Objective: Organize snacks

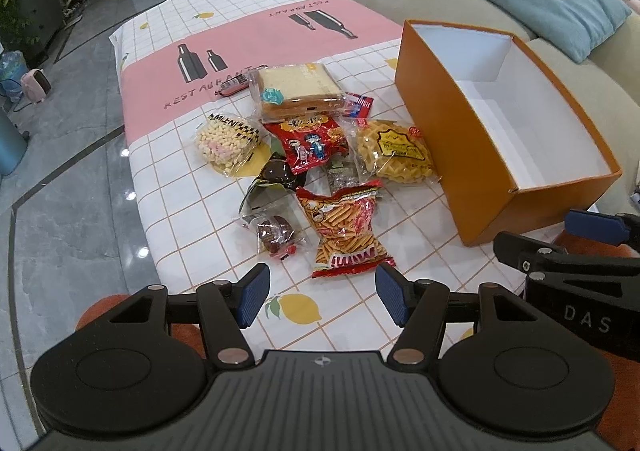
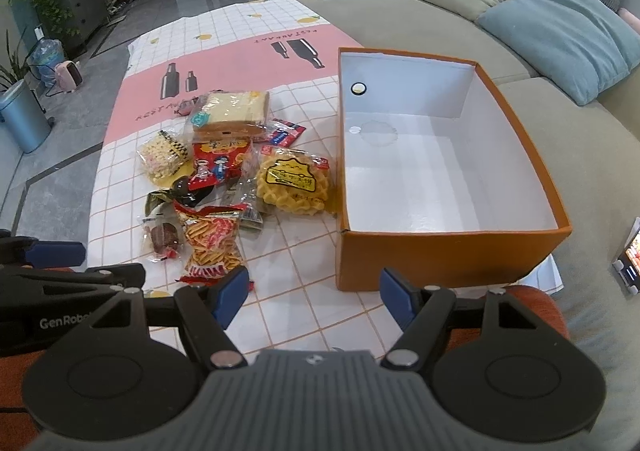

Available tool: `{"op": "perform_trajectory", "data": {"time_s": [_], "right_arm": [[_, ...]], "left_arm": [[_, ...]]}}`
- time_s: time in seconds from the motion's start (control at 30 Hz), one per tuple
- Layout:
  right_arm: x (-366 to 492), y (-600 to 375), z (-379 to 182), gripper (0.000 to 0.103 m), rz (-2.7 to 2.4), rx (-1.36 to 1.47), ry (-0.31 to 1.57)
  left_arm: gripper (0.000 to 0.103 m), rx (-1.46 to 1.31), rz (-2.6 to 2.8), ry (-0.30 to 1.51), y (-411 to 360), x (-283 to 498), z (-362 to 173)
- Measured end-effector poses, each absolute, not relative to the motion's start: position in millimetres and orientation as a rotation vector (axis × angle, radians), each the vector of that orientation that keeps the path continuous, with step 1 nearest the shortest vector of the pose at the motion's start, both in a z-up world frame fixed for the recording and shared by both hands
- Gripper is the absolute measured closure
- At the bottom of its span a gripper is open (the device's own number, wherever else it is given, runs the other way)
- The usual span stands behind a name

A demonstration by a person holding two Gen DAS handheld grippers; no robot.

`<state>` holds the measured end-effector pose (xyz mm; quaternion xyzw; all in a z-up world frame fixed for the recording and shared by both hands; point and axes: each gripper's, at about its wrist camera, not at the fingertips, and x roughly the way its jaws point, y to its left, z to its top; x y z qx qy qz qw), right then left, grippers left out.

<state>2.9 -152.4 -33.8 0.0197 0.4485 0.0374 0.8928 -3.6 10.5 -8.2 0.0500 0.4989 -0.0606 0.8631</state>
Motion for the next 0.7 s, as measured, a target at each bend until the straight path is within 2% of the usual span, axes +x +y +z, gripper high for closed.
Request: {"op": "perform_trajectory", "data": {"time_s": [0.17,0.23,0.37,0.7], "right_arm": [[-3,-153,-23,0.039,0.175,0.072,0.806],[2,-146,-22,0.047,0.208,0.039,0.791],[16,-132,-25,0.052,0.284,0.016,0.794],[64,-87,-77,0.052,0.389,-0.042,0.937]], "left_arm": [[0.031,0.072,-0.147,1.021,23,2,-3],[0.031,0.056,-0.134,1.024,29,9,-3],[0.031,-0.016,-0.113,1.052,48,22,-10],[0.032,-0.216,-0.048,1.128,85,52,-47]]}}
